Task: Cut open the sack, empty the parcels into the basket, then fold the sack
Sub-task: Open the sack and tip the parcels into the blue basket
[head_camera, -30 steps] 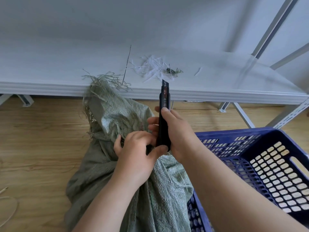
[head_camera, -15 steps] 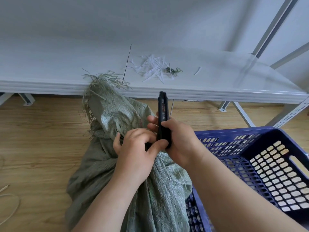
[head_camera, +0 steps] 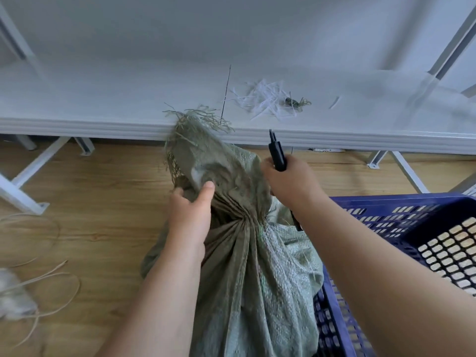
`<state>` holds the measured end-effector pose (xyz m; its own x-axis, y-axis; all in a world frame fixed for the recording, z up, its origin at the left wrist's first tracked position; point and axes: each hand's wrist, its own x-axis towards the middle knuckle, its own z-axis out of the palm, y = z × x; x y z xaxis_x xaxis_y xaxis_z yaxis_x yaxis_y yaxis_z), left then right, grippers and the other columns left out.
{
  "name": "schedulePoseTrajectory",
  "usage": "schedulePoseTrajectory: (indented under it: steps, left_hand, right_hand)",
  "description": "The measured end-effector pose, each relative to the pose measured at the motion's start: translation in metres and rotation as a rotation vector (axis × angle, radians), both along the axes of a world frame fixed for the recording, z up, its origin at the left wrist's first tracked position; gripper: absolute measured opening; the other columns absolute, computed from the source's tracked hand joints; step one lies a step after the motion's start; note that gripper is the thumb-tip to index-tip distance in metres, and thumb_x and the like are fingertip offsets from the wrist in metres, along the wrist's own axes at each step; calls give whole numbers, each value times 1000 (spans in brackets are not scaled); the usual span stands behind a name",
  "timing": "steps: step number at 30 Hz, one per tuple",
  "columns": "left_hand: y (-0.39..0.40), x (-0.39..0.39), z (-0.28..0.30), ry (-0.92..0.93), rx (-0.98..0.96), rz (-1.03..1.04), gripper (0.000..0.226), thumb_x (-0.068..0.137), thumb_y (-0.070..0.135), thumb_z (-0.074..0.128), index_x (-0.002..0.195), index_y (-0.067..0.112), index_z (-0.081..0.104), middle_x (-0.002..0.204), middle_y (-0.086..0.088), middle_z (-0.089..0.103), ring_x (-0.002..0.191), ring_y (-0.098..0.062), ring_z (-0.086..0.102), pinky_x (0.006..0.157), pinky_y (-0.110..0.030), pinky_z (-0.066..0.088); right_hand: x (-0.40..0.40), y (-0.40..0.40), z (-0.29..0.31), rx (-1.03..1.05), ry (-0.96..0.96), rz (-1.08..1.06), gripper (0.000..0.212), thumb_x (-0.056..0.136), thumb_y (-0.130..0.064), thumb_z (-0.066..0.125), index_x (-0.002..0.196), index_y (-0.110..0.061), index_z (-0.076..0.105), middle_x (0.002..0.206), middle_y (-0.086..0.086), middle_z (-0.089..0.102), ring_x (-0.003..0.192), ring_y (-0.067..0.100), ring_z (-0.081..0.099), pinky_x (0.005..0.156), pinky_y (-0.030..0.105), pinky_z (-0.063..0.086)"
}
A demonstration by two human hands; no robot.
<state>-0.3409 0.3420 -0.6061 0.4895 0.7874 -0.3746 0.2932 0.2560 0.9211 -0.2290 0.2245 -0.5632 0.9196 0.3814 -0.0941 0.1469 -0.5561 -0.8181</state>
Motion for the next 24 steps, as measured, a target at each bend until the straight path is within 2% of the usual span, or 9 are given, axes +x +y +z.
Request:
schedulePoseTrajectory:
  steps: [2, 4, 7, 9, 12, 14, 19, 22, 24]
  left_hand:
    - [0, 3, -6, -78, -255, -105, 68, 79, 50, 70, 133, 17, 47, 129, 6, 57, 116, -18, 58, 97, -38, 47]
    - [-11, 4, 5, -254, -318, -172, 39, 88, 39, 64, 121, 17, 57, 112, 2, 70, 101, -16, 68, 77, -27, 54]
    - [-25, 5, 24, -361, -86, -278, 30, 89, 45, 60, 118, 37, 59, 115, 15, 68, 109, -8, 63, 87, -29, 49]
    - [-42, 7, 34, -313, 152, -409, 30, 88, 51, 58, 118, 49, 52, 118, 24, 63, 112, 0, 57, 95, -28, 42]
    - [-79, 26, 50, -271, 405, -616, 38, 93, 39, 54, 130, 39, 46, 122, 18, 61, 115, -5, 56, 97, -27, 41]
    - [-103, 47, 59, -244, 542, -728, 41, 92, 36, 55, 132, 32, 46, 126, 9, 62, 119, -12, 56, 101, -31, 42]
    - [-161, 81, 51, -83, 782, -1172, 49, 92, 40, 55, 138, 35, 41, 129, 1, 60, 122, -22, 50, 103, -38, 40]
    - [-189, 90, 29, 271, 1138, -1202, 78, 83, 62, 54, 149, 36, 20, 151, 1, 35, 135, -26, 28, 110, -45, 25]
    - [-200, 96, 16, 531, 1177, -1214, 98, 78, 71, 53, 152, 24, 9, 156, -6, 25, 141, -30, 22, 112, -49, 19]
  right_hand:
    - [0, 3, -9, -27, 122, 27, 25, 91, -47, 53, 102, -25, 55, 76, -1, 62, 75, 21, 68, 73, 37, 58]
    - [-4, 4, -11, 115, 337, 11, 35, 88, -49, 60, 110, -22, 60, 70, 0, 60, 60, 16, 62, 64, 31, 55]
    - [-5, -9, 2, 299, 311, -16, 48, 77, -54, 71, 109, -18, 67, 69, 0, 56, 47, 10, 46, 53, 28, 42]
    - [-7, -32, 18, 366, 247, -29, 53, 70, -52, 77, 93, -6, 65, 63, -1, 50, 44, 10, 41, 48, 26, 37]
    - [-10, -74, 38, 513, 255, -152, 33, 76, -32, 79, 63, -15, 54, 41, -11, 46, 36, 6, 40, 39, 17, 34]
    - [-11, -102, 39, 676, 287, -320, 23, 79, -20, 77, 67, -15, 58, 38, -12, 51, 31, 1, 45, 36, 14, 35]
    - [-19, -178, -6, 786, 362, -814, 13, 80, -16, 75, 84, -15, 62, 57, 0, 54, 35, 6, 43, 43, 23, 39]
    - [-23, -218, -47, 725, 497, -1025, 23, 79, -18, 75, 96, -13, 60, 66, 4, 54, 43, 12, 44, 48, 29, 39]
    - [-20, -232, -66, 707, 588, -1050, 37, 77, -20, 77, 108, -10, 60, 76, 5, 57, 51, 15, 48, 52, 31, 42]
